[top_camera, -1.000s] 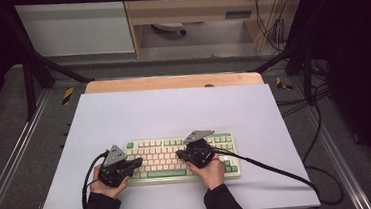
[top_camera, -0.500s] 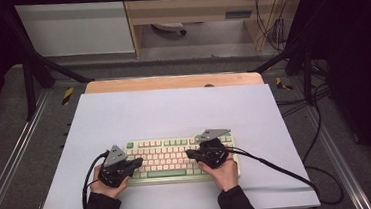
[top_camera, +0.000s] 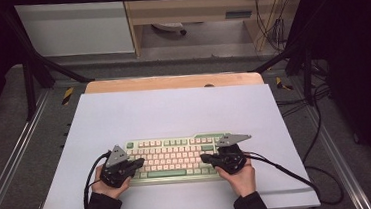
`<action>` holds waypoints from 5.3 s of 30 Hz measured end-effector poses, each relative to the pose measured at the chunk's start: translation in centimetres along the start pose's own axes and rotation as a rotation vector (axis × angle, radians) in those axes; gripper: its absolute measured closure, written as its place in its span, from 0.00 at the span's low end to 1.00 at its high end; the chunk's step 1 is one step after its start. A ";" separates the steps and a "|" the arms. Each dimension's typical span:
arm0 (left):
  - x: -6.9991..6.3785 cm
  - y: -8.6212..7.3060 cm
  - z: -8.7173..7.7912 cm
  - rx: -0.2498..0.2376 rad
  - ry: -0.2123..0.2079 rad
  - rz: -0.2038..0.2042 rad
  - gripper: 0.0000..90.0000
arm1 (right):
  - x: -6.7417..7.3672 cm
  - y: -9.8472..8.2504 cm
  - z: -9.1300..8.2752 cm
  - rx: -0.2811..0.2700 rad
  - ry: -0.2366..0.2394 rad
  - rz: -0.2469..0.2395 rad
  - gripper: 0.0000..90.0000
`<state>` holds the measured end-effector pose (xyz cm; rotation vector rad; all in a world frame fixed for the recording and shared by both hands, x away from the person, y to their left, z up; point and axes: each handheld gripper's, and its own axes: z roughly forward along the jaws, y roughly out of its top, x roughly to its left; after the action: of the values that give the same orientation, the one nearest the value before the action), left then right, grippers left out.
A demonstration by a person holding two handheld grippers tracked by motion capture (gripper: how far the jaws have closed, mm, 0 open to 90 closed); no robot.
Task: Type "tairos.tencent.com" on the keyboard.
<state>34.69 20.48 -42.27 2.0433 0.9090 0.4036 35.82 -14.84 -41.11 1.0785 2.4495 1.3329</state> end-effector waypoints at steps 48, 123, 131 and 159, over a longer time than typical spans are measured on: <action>-1.0 2.3 4.1 0.025 0.028 -0.003 1.00 | -1.4 -2.8 -1.9 0.020 -0.021 0.011 1.00; 0.3 -0.4 -0.2 -0.016 -0.012 -0.037 1.00 | 1.1 2.3 6.1 0.030 -0.042 0.022 1.00; 0.3 -0.4 -0.2 -0.016 -0.011 -0.038 1.00 | 0.9 2.2 6.6 0.035 -0.042 0.025 1.00; 0.3 -0.3 -0.3 -0.017 -0.011 -0.034 1.00 | 1.5 2.8 3.9 0.033 -0.017 -0.035 1.00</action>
<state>34.54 20.98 -42.34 2.0102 0.9296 0.3794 37.91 -10.26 -40.98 1.0452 2.4751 1.2726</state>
